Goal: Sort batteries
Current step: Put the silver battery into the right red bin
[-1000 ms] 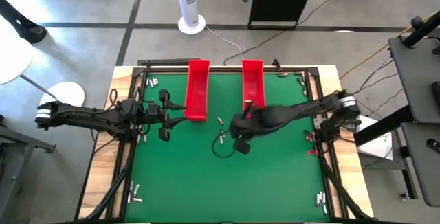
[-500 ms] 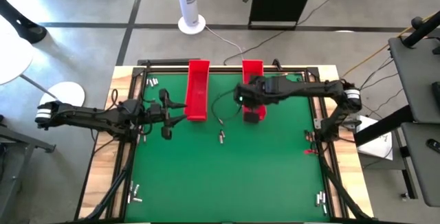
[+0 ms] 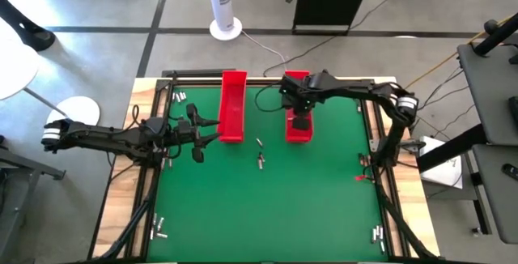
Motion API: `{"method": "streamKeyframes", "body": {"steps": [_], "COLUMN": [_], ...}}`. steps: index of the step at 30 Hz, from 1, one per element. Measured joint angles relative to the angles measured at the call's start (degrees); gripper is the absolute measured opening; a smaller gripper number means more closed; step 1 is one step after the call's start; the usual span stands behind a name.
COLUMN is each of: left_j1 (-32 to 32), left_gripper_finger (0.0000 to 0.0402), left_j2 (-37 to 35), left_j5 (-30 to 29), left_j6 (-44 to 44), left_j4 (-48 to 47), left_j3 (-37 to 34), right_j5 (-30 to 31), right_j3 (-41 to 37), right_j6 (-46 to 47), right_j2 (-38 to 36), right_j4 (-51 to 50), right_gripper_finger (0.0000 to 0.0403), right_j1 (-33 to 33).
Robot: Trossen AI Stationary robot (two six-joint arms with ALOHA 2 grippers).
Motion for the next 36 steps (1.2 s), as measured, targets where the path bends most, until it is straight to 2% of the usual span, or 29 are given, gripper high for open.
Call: {"method": "streamKeyframes", "body": {"steps": [4, 19, 36], "left_j1": [0.02, 0.02, 0.02], "left_gripper_finger": [0.0158, 0.0158, 0.0158], "left_j2": [0.0, 0.0, 0.0], "left_j5": [-0.03, -0.05, -0.05], "left_j6": [0.0, -0.02, -0.26], "left_j4": [-0.02, -0.24, -0.22], "left_j3": [0.0, 0.01, 0.02], "right_j5": [-2.55, -2.39, -2.36], "right_j3": [-4.12, -13.56, -17.88], "right_j6": [-1.58, -3.02, -4.32], "right_j2": [0.0, -0.02, -0.07], "right_j4": [6.32, 20.44, 25.5], "right_gripper_finger": [0.0045, 0.0047, 0.0045], "right_j1": [-0.93, -1.65, -3.4]}}
